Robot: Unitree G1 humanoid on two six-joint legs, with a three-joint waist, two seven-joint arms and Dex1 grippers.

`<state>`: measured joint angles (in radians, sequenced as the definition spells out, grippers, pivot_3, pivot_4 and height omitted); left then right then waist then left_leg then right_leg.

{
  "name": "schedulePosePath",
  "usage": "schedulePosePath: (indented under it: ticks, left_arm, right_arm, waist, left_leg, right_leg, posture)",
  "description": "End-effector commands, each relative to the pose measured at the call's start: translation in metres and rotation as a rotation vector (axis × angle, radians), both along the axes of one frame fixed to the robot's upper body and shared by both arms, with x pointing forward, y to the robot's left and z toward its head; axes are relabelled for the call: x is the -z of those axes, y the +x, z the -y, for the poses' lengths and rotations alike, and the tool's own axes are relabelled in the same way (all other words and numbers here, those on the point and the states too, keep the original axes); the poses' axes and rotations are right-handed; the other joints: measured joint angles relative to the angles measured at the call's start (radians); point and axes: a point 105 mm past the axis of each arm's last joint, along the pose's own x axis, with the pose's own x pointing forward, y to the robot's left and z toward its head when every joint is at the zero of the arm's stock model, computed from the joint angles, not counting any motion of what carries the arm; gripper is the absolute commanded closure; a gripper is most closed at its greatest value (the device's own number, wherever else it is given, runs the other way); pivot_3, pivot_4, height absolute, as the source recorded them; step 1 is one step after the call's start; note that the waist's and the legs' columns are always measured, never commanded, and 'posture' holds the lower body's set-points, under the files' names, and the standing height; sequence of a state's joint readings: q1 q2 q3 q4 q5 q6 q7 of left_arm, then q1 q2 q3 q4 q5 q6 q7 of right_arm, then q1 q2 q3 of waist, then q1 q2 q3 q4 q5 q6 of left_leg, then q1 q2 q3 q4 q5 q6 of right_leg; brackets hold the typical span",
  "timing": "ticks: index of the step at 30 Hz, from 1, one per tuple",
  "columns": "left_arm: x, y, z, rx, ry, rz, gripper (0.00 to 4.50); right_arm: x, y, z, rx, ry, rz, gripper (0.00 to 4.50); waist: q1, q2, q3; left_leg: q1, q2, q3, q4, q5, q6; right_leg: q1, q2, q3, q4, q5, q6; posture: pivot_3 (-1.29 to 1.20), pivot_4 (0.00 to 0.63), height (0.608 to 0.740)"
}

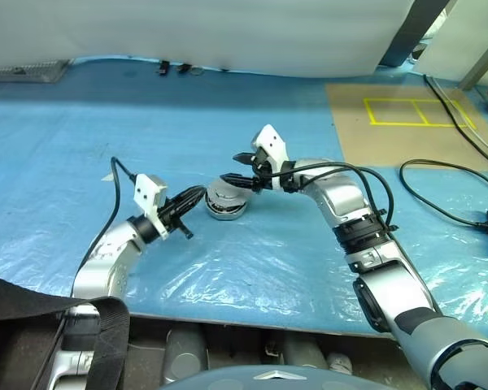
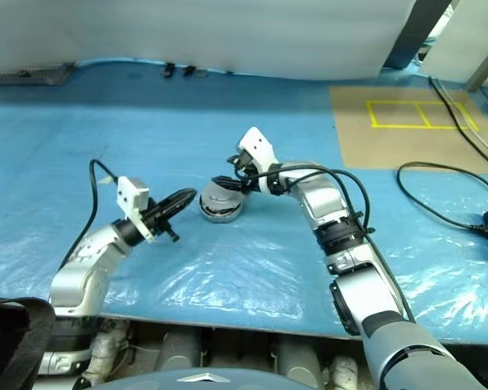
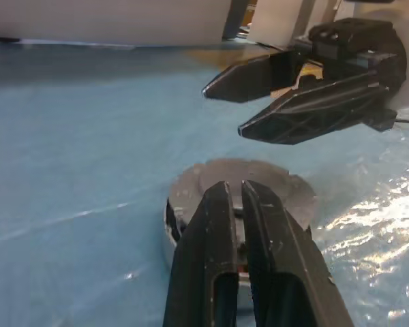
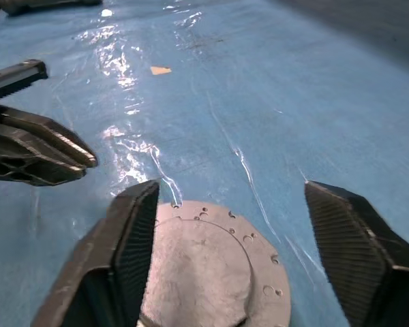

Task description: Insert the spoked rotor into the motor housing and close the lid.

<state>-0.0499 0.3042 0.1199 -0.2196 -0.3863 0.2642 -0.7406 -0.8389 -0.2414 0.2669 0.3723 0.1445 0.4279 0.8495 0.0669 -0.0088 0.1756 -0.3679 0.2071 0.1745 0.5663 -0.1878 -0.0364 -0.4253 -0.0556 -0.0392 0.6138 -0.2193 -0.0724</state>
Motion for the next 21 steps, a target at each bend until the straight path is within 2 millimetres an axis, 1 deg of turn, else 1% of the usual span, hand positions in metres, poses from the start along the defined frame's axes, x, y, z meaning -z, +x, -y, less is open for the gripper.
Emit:
schedulePosePath:
  ticks: [1,6,8,14,17,19,20,21]
  left_arm:
    - [-0.01,-0.016,-0.004,-0.027,0.001,0.057,4.2]
    - [-0.01,-0.026,-0.015,-0.084,-0.01,0.075,4.2]
    - [-0.011,-0.027,-0.015,-0.091,-0.019,0.084,4.2]
    - [-0.013,-0.028,-0.013,-0.095,-0.019,0.091,4.2]
    - [-0.014,-0.029,-0.013,-0.098,-0.012,0.09,4.2]
    - [-0.016,-0.028,-0.013,-0.102,-0.015,0.093,4.2]
    - [-0.017,-0.028,-0.014,-0.105,-0.016,0.096,4.2]
    - [-0.017,-0.027,-0.014,-0.106,-0.015,0.097,4.2]
  right_arm:
    - [0.002,0.003,-0.007,-0.015,-0.047,0.024,0.03]
    - [0.016,-0.001,-0.014,-0.053,-0.085,-0.037,0.03]
    - [0.022,-0.001,-0.016,-0.055,-0.093,-0.059,0.03]
    - [0.028,-0.004,-0.022,-0.074,-0.097,-0.083,0.03]
    - [0.032,-0.004,-0.022,-0.078,-0.113,-0.076,0.64]
    - [0.035,-0.005,-0.021,-0.081,-0.13,-0.063,1.29]
    - [0.035,-0.005,-0.021,-0.083,-0.134,-0.058,1.5]
    - [0.036,-0.005,-0.021,-0.084,-0.139,-0.05,1.5]
  waist:
    - [-0.001,0.0,0.0]
    - [0.0,0.0,0.0]
    - [-0.001,0.0,0.0]
    - [-0.002,0.0,0.0]
    - [-0.002,0.0,0.0]
    - [-0.002,0.0,0.0]
    - [-0.002,0.0,0.0]
    - [-0.002,0.0,0.0]
  left_leg:
    - [0.0,0.0,0.0,0.0,0.0,0.0]
    - [0.0,0.0,0.0,0.0,0.0,0.0]
    - [0.001,0.0,0.0,0.0,0.0,0.0]
    - [0.001,0.0,0.001,0.0,0.0,0.0]
    - [0.001,0.0,0.001,0.0,0.0,0.0]
    - [0.002,0.0,0.001,0.0,0.0,0.0]
    - [0.002,0.0,0.001,0.0,0.0,0.0]
    - [0.002,0.0,0.001,0.0,0.0,0.0]
  right_leg:
    - [0.0,0.0,0.0,0.0,0.0,0.0]
    - [0.0,0.0,0.0,0.0,0.0,0.0]
    - [0.0,0.0,0.0,0.0,0.0,0.0]
    - [0.0,0.0,0.001,0.0,0.0,0.0]
    - [0.0,0.0,0.001,0.0,0.0,0.0]
    - [0.0,0.0,0.001,0.001,0.0,0.0]
    - [0.0,0.0,0.001,0.001,0.0,0.0]
    - [0.0,0.0,0.001,0.001,0.0,0.0]
  posture:
    - [0.0,0.15,0.74]
    - [0.0,0.15,0.74]
    - [0.0,0.15,0.74]
    - [0.0,0.15,0.74]
    - [0.0,0.15,0.74]
    - [0.0,0.15,0.74]
    - [0.0,0.15,0.74]
    - [0.0,0.15,0.74]
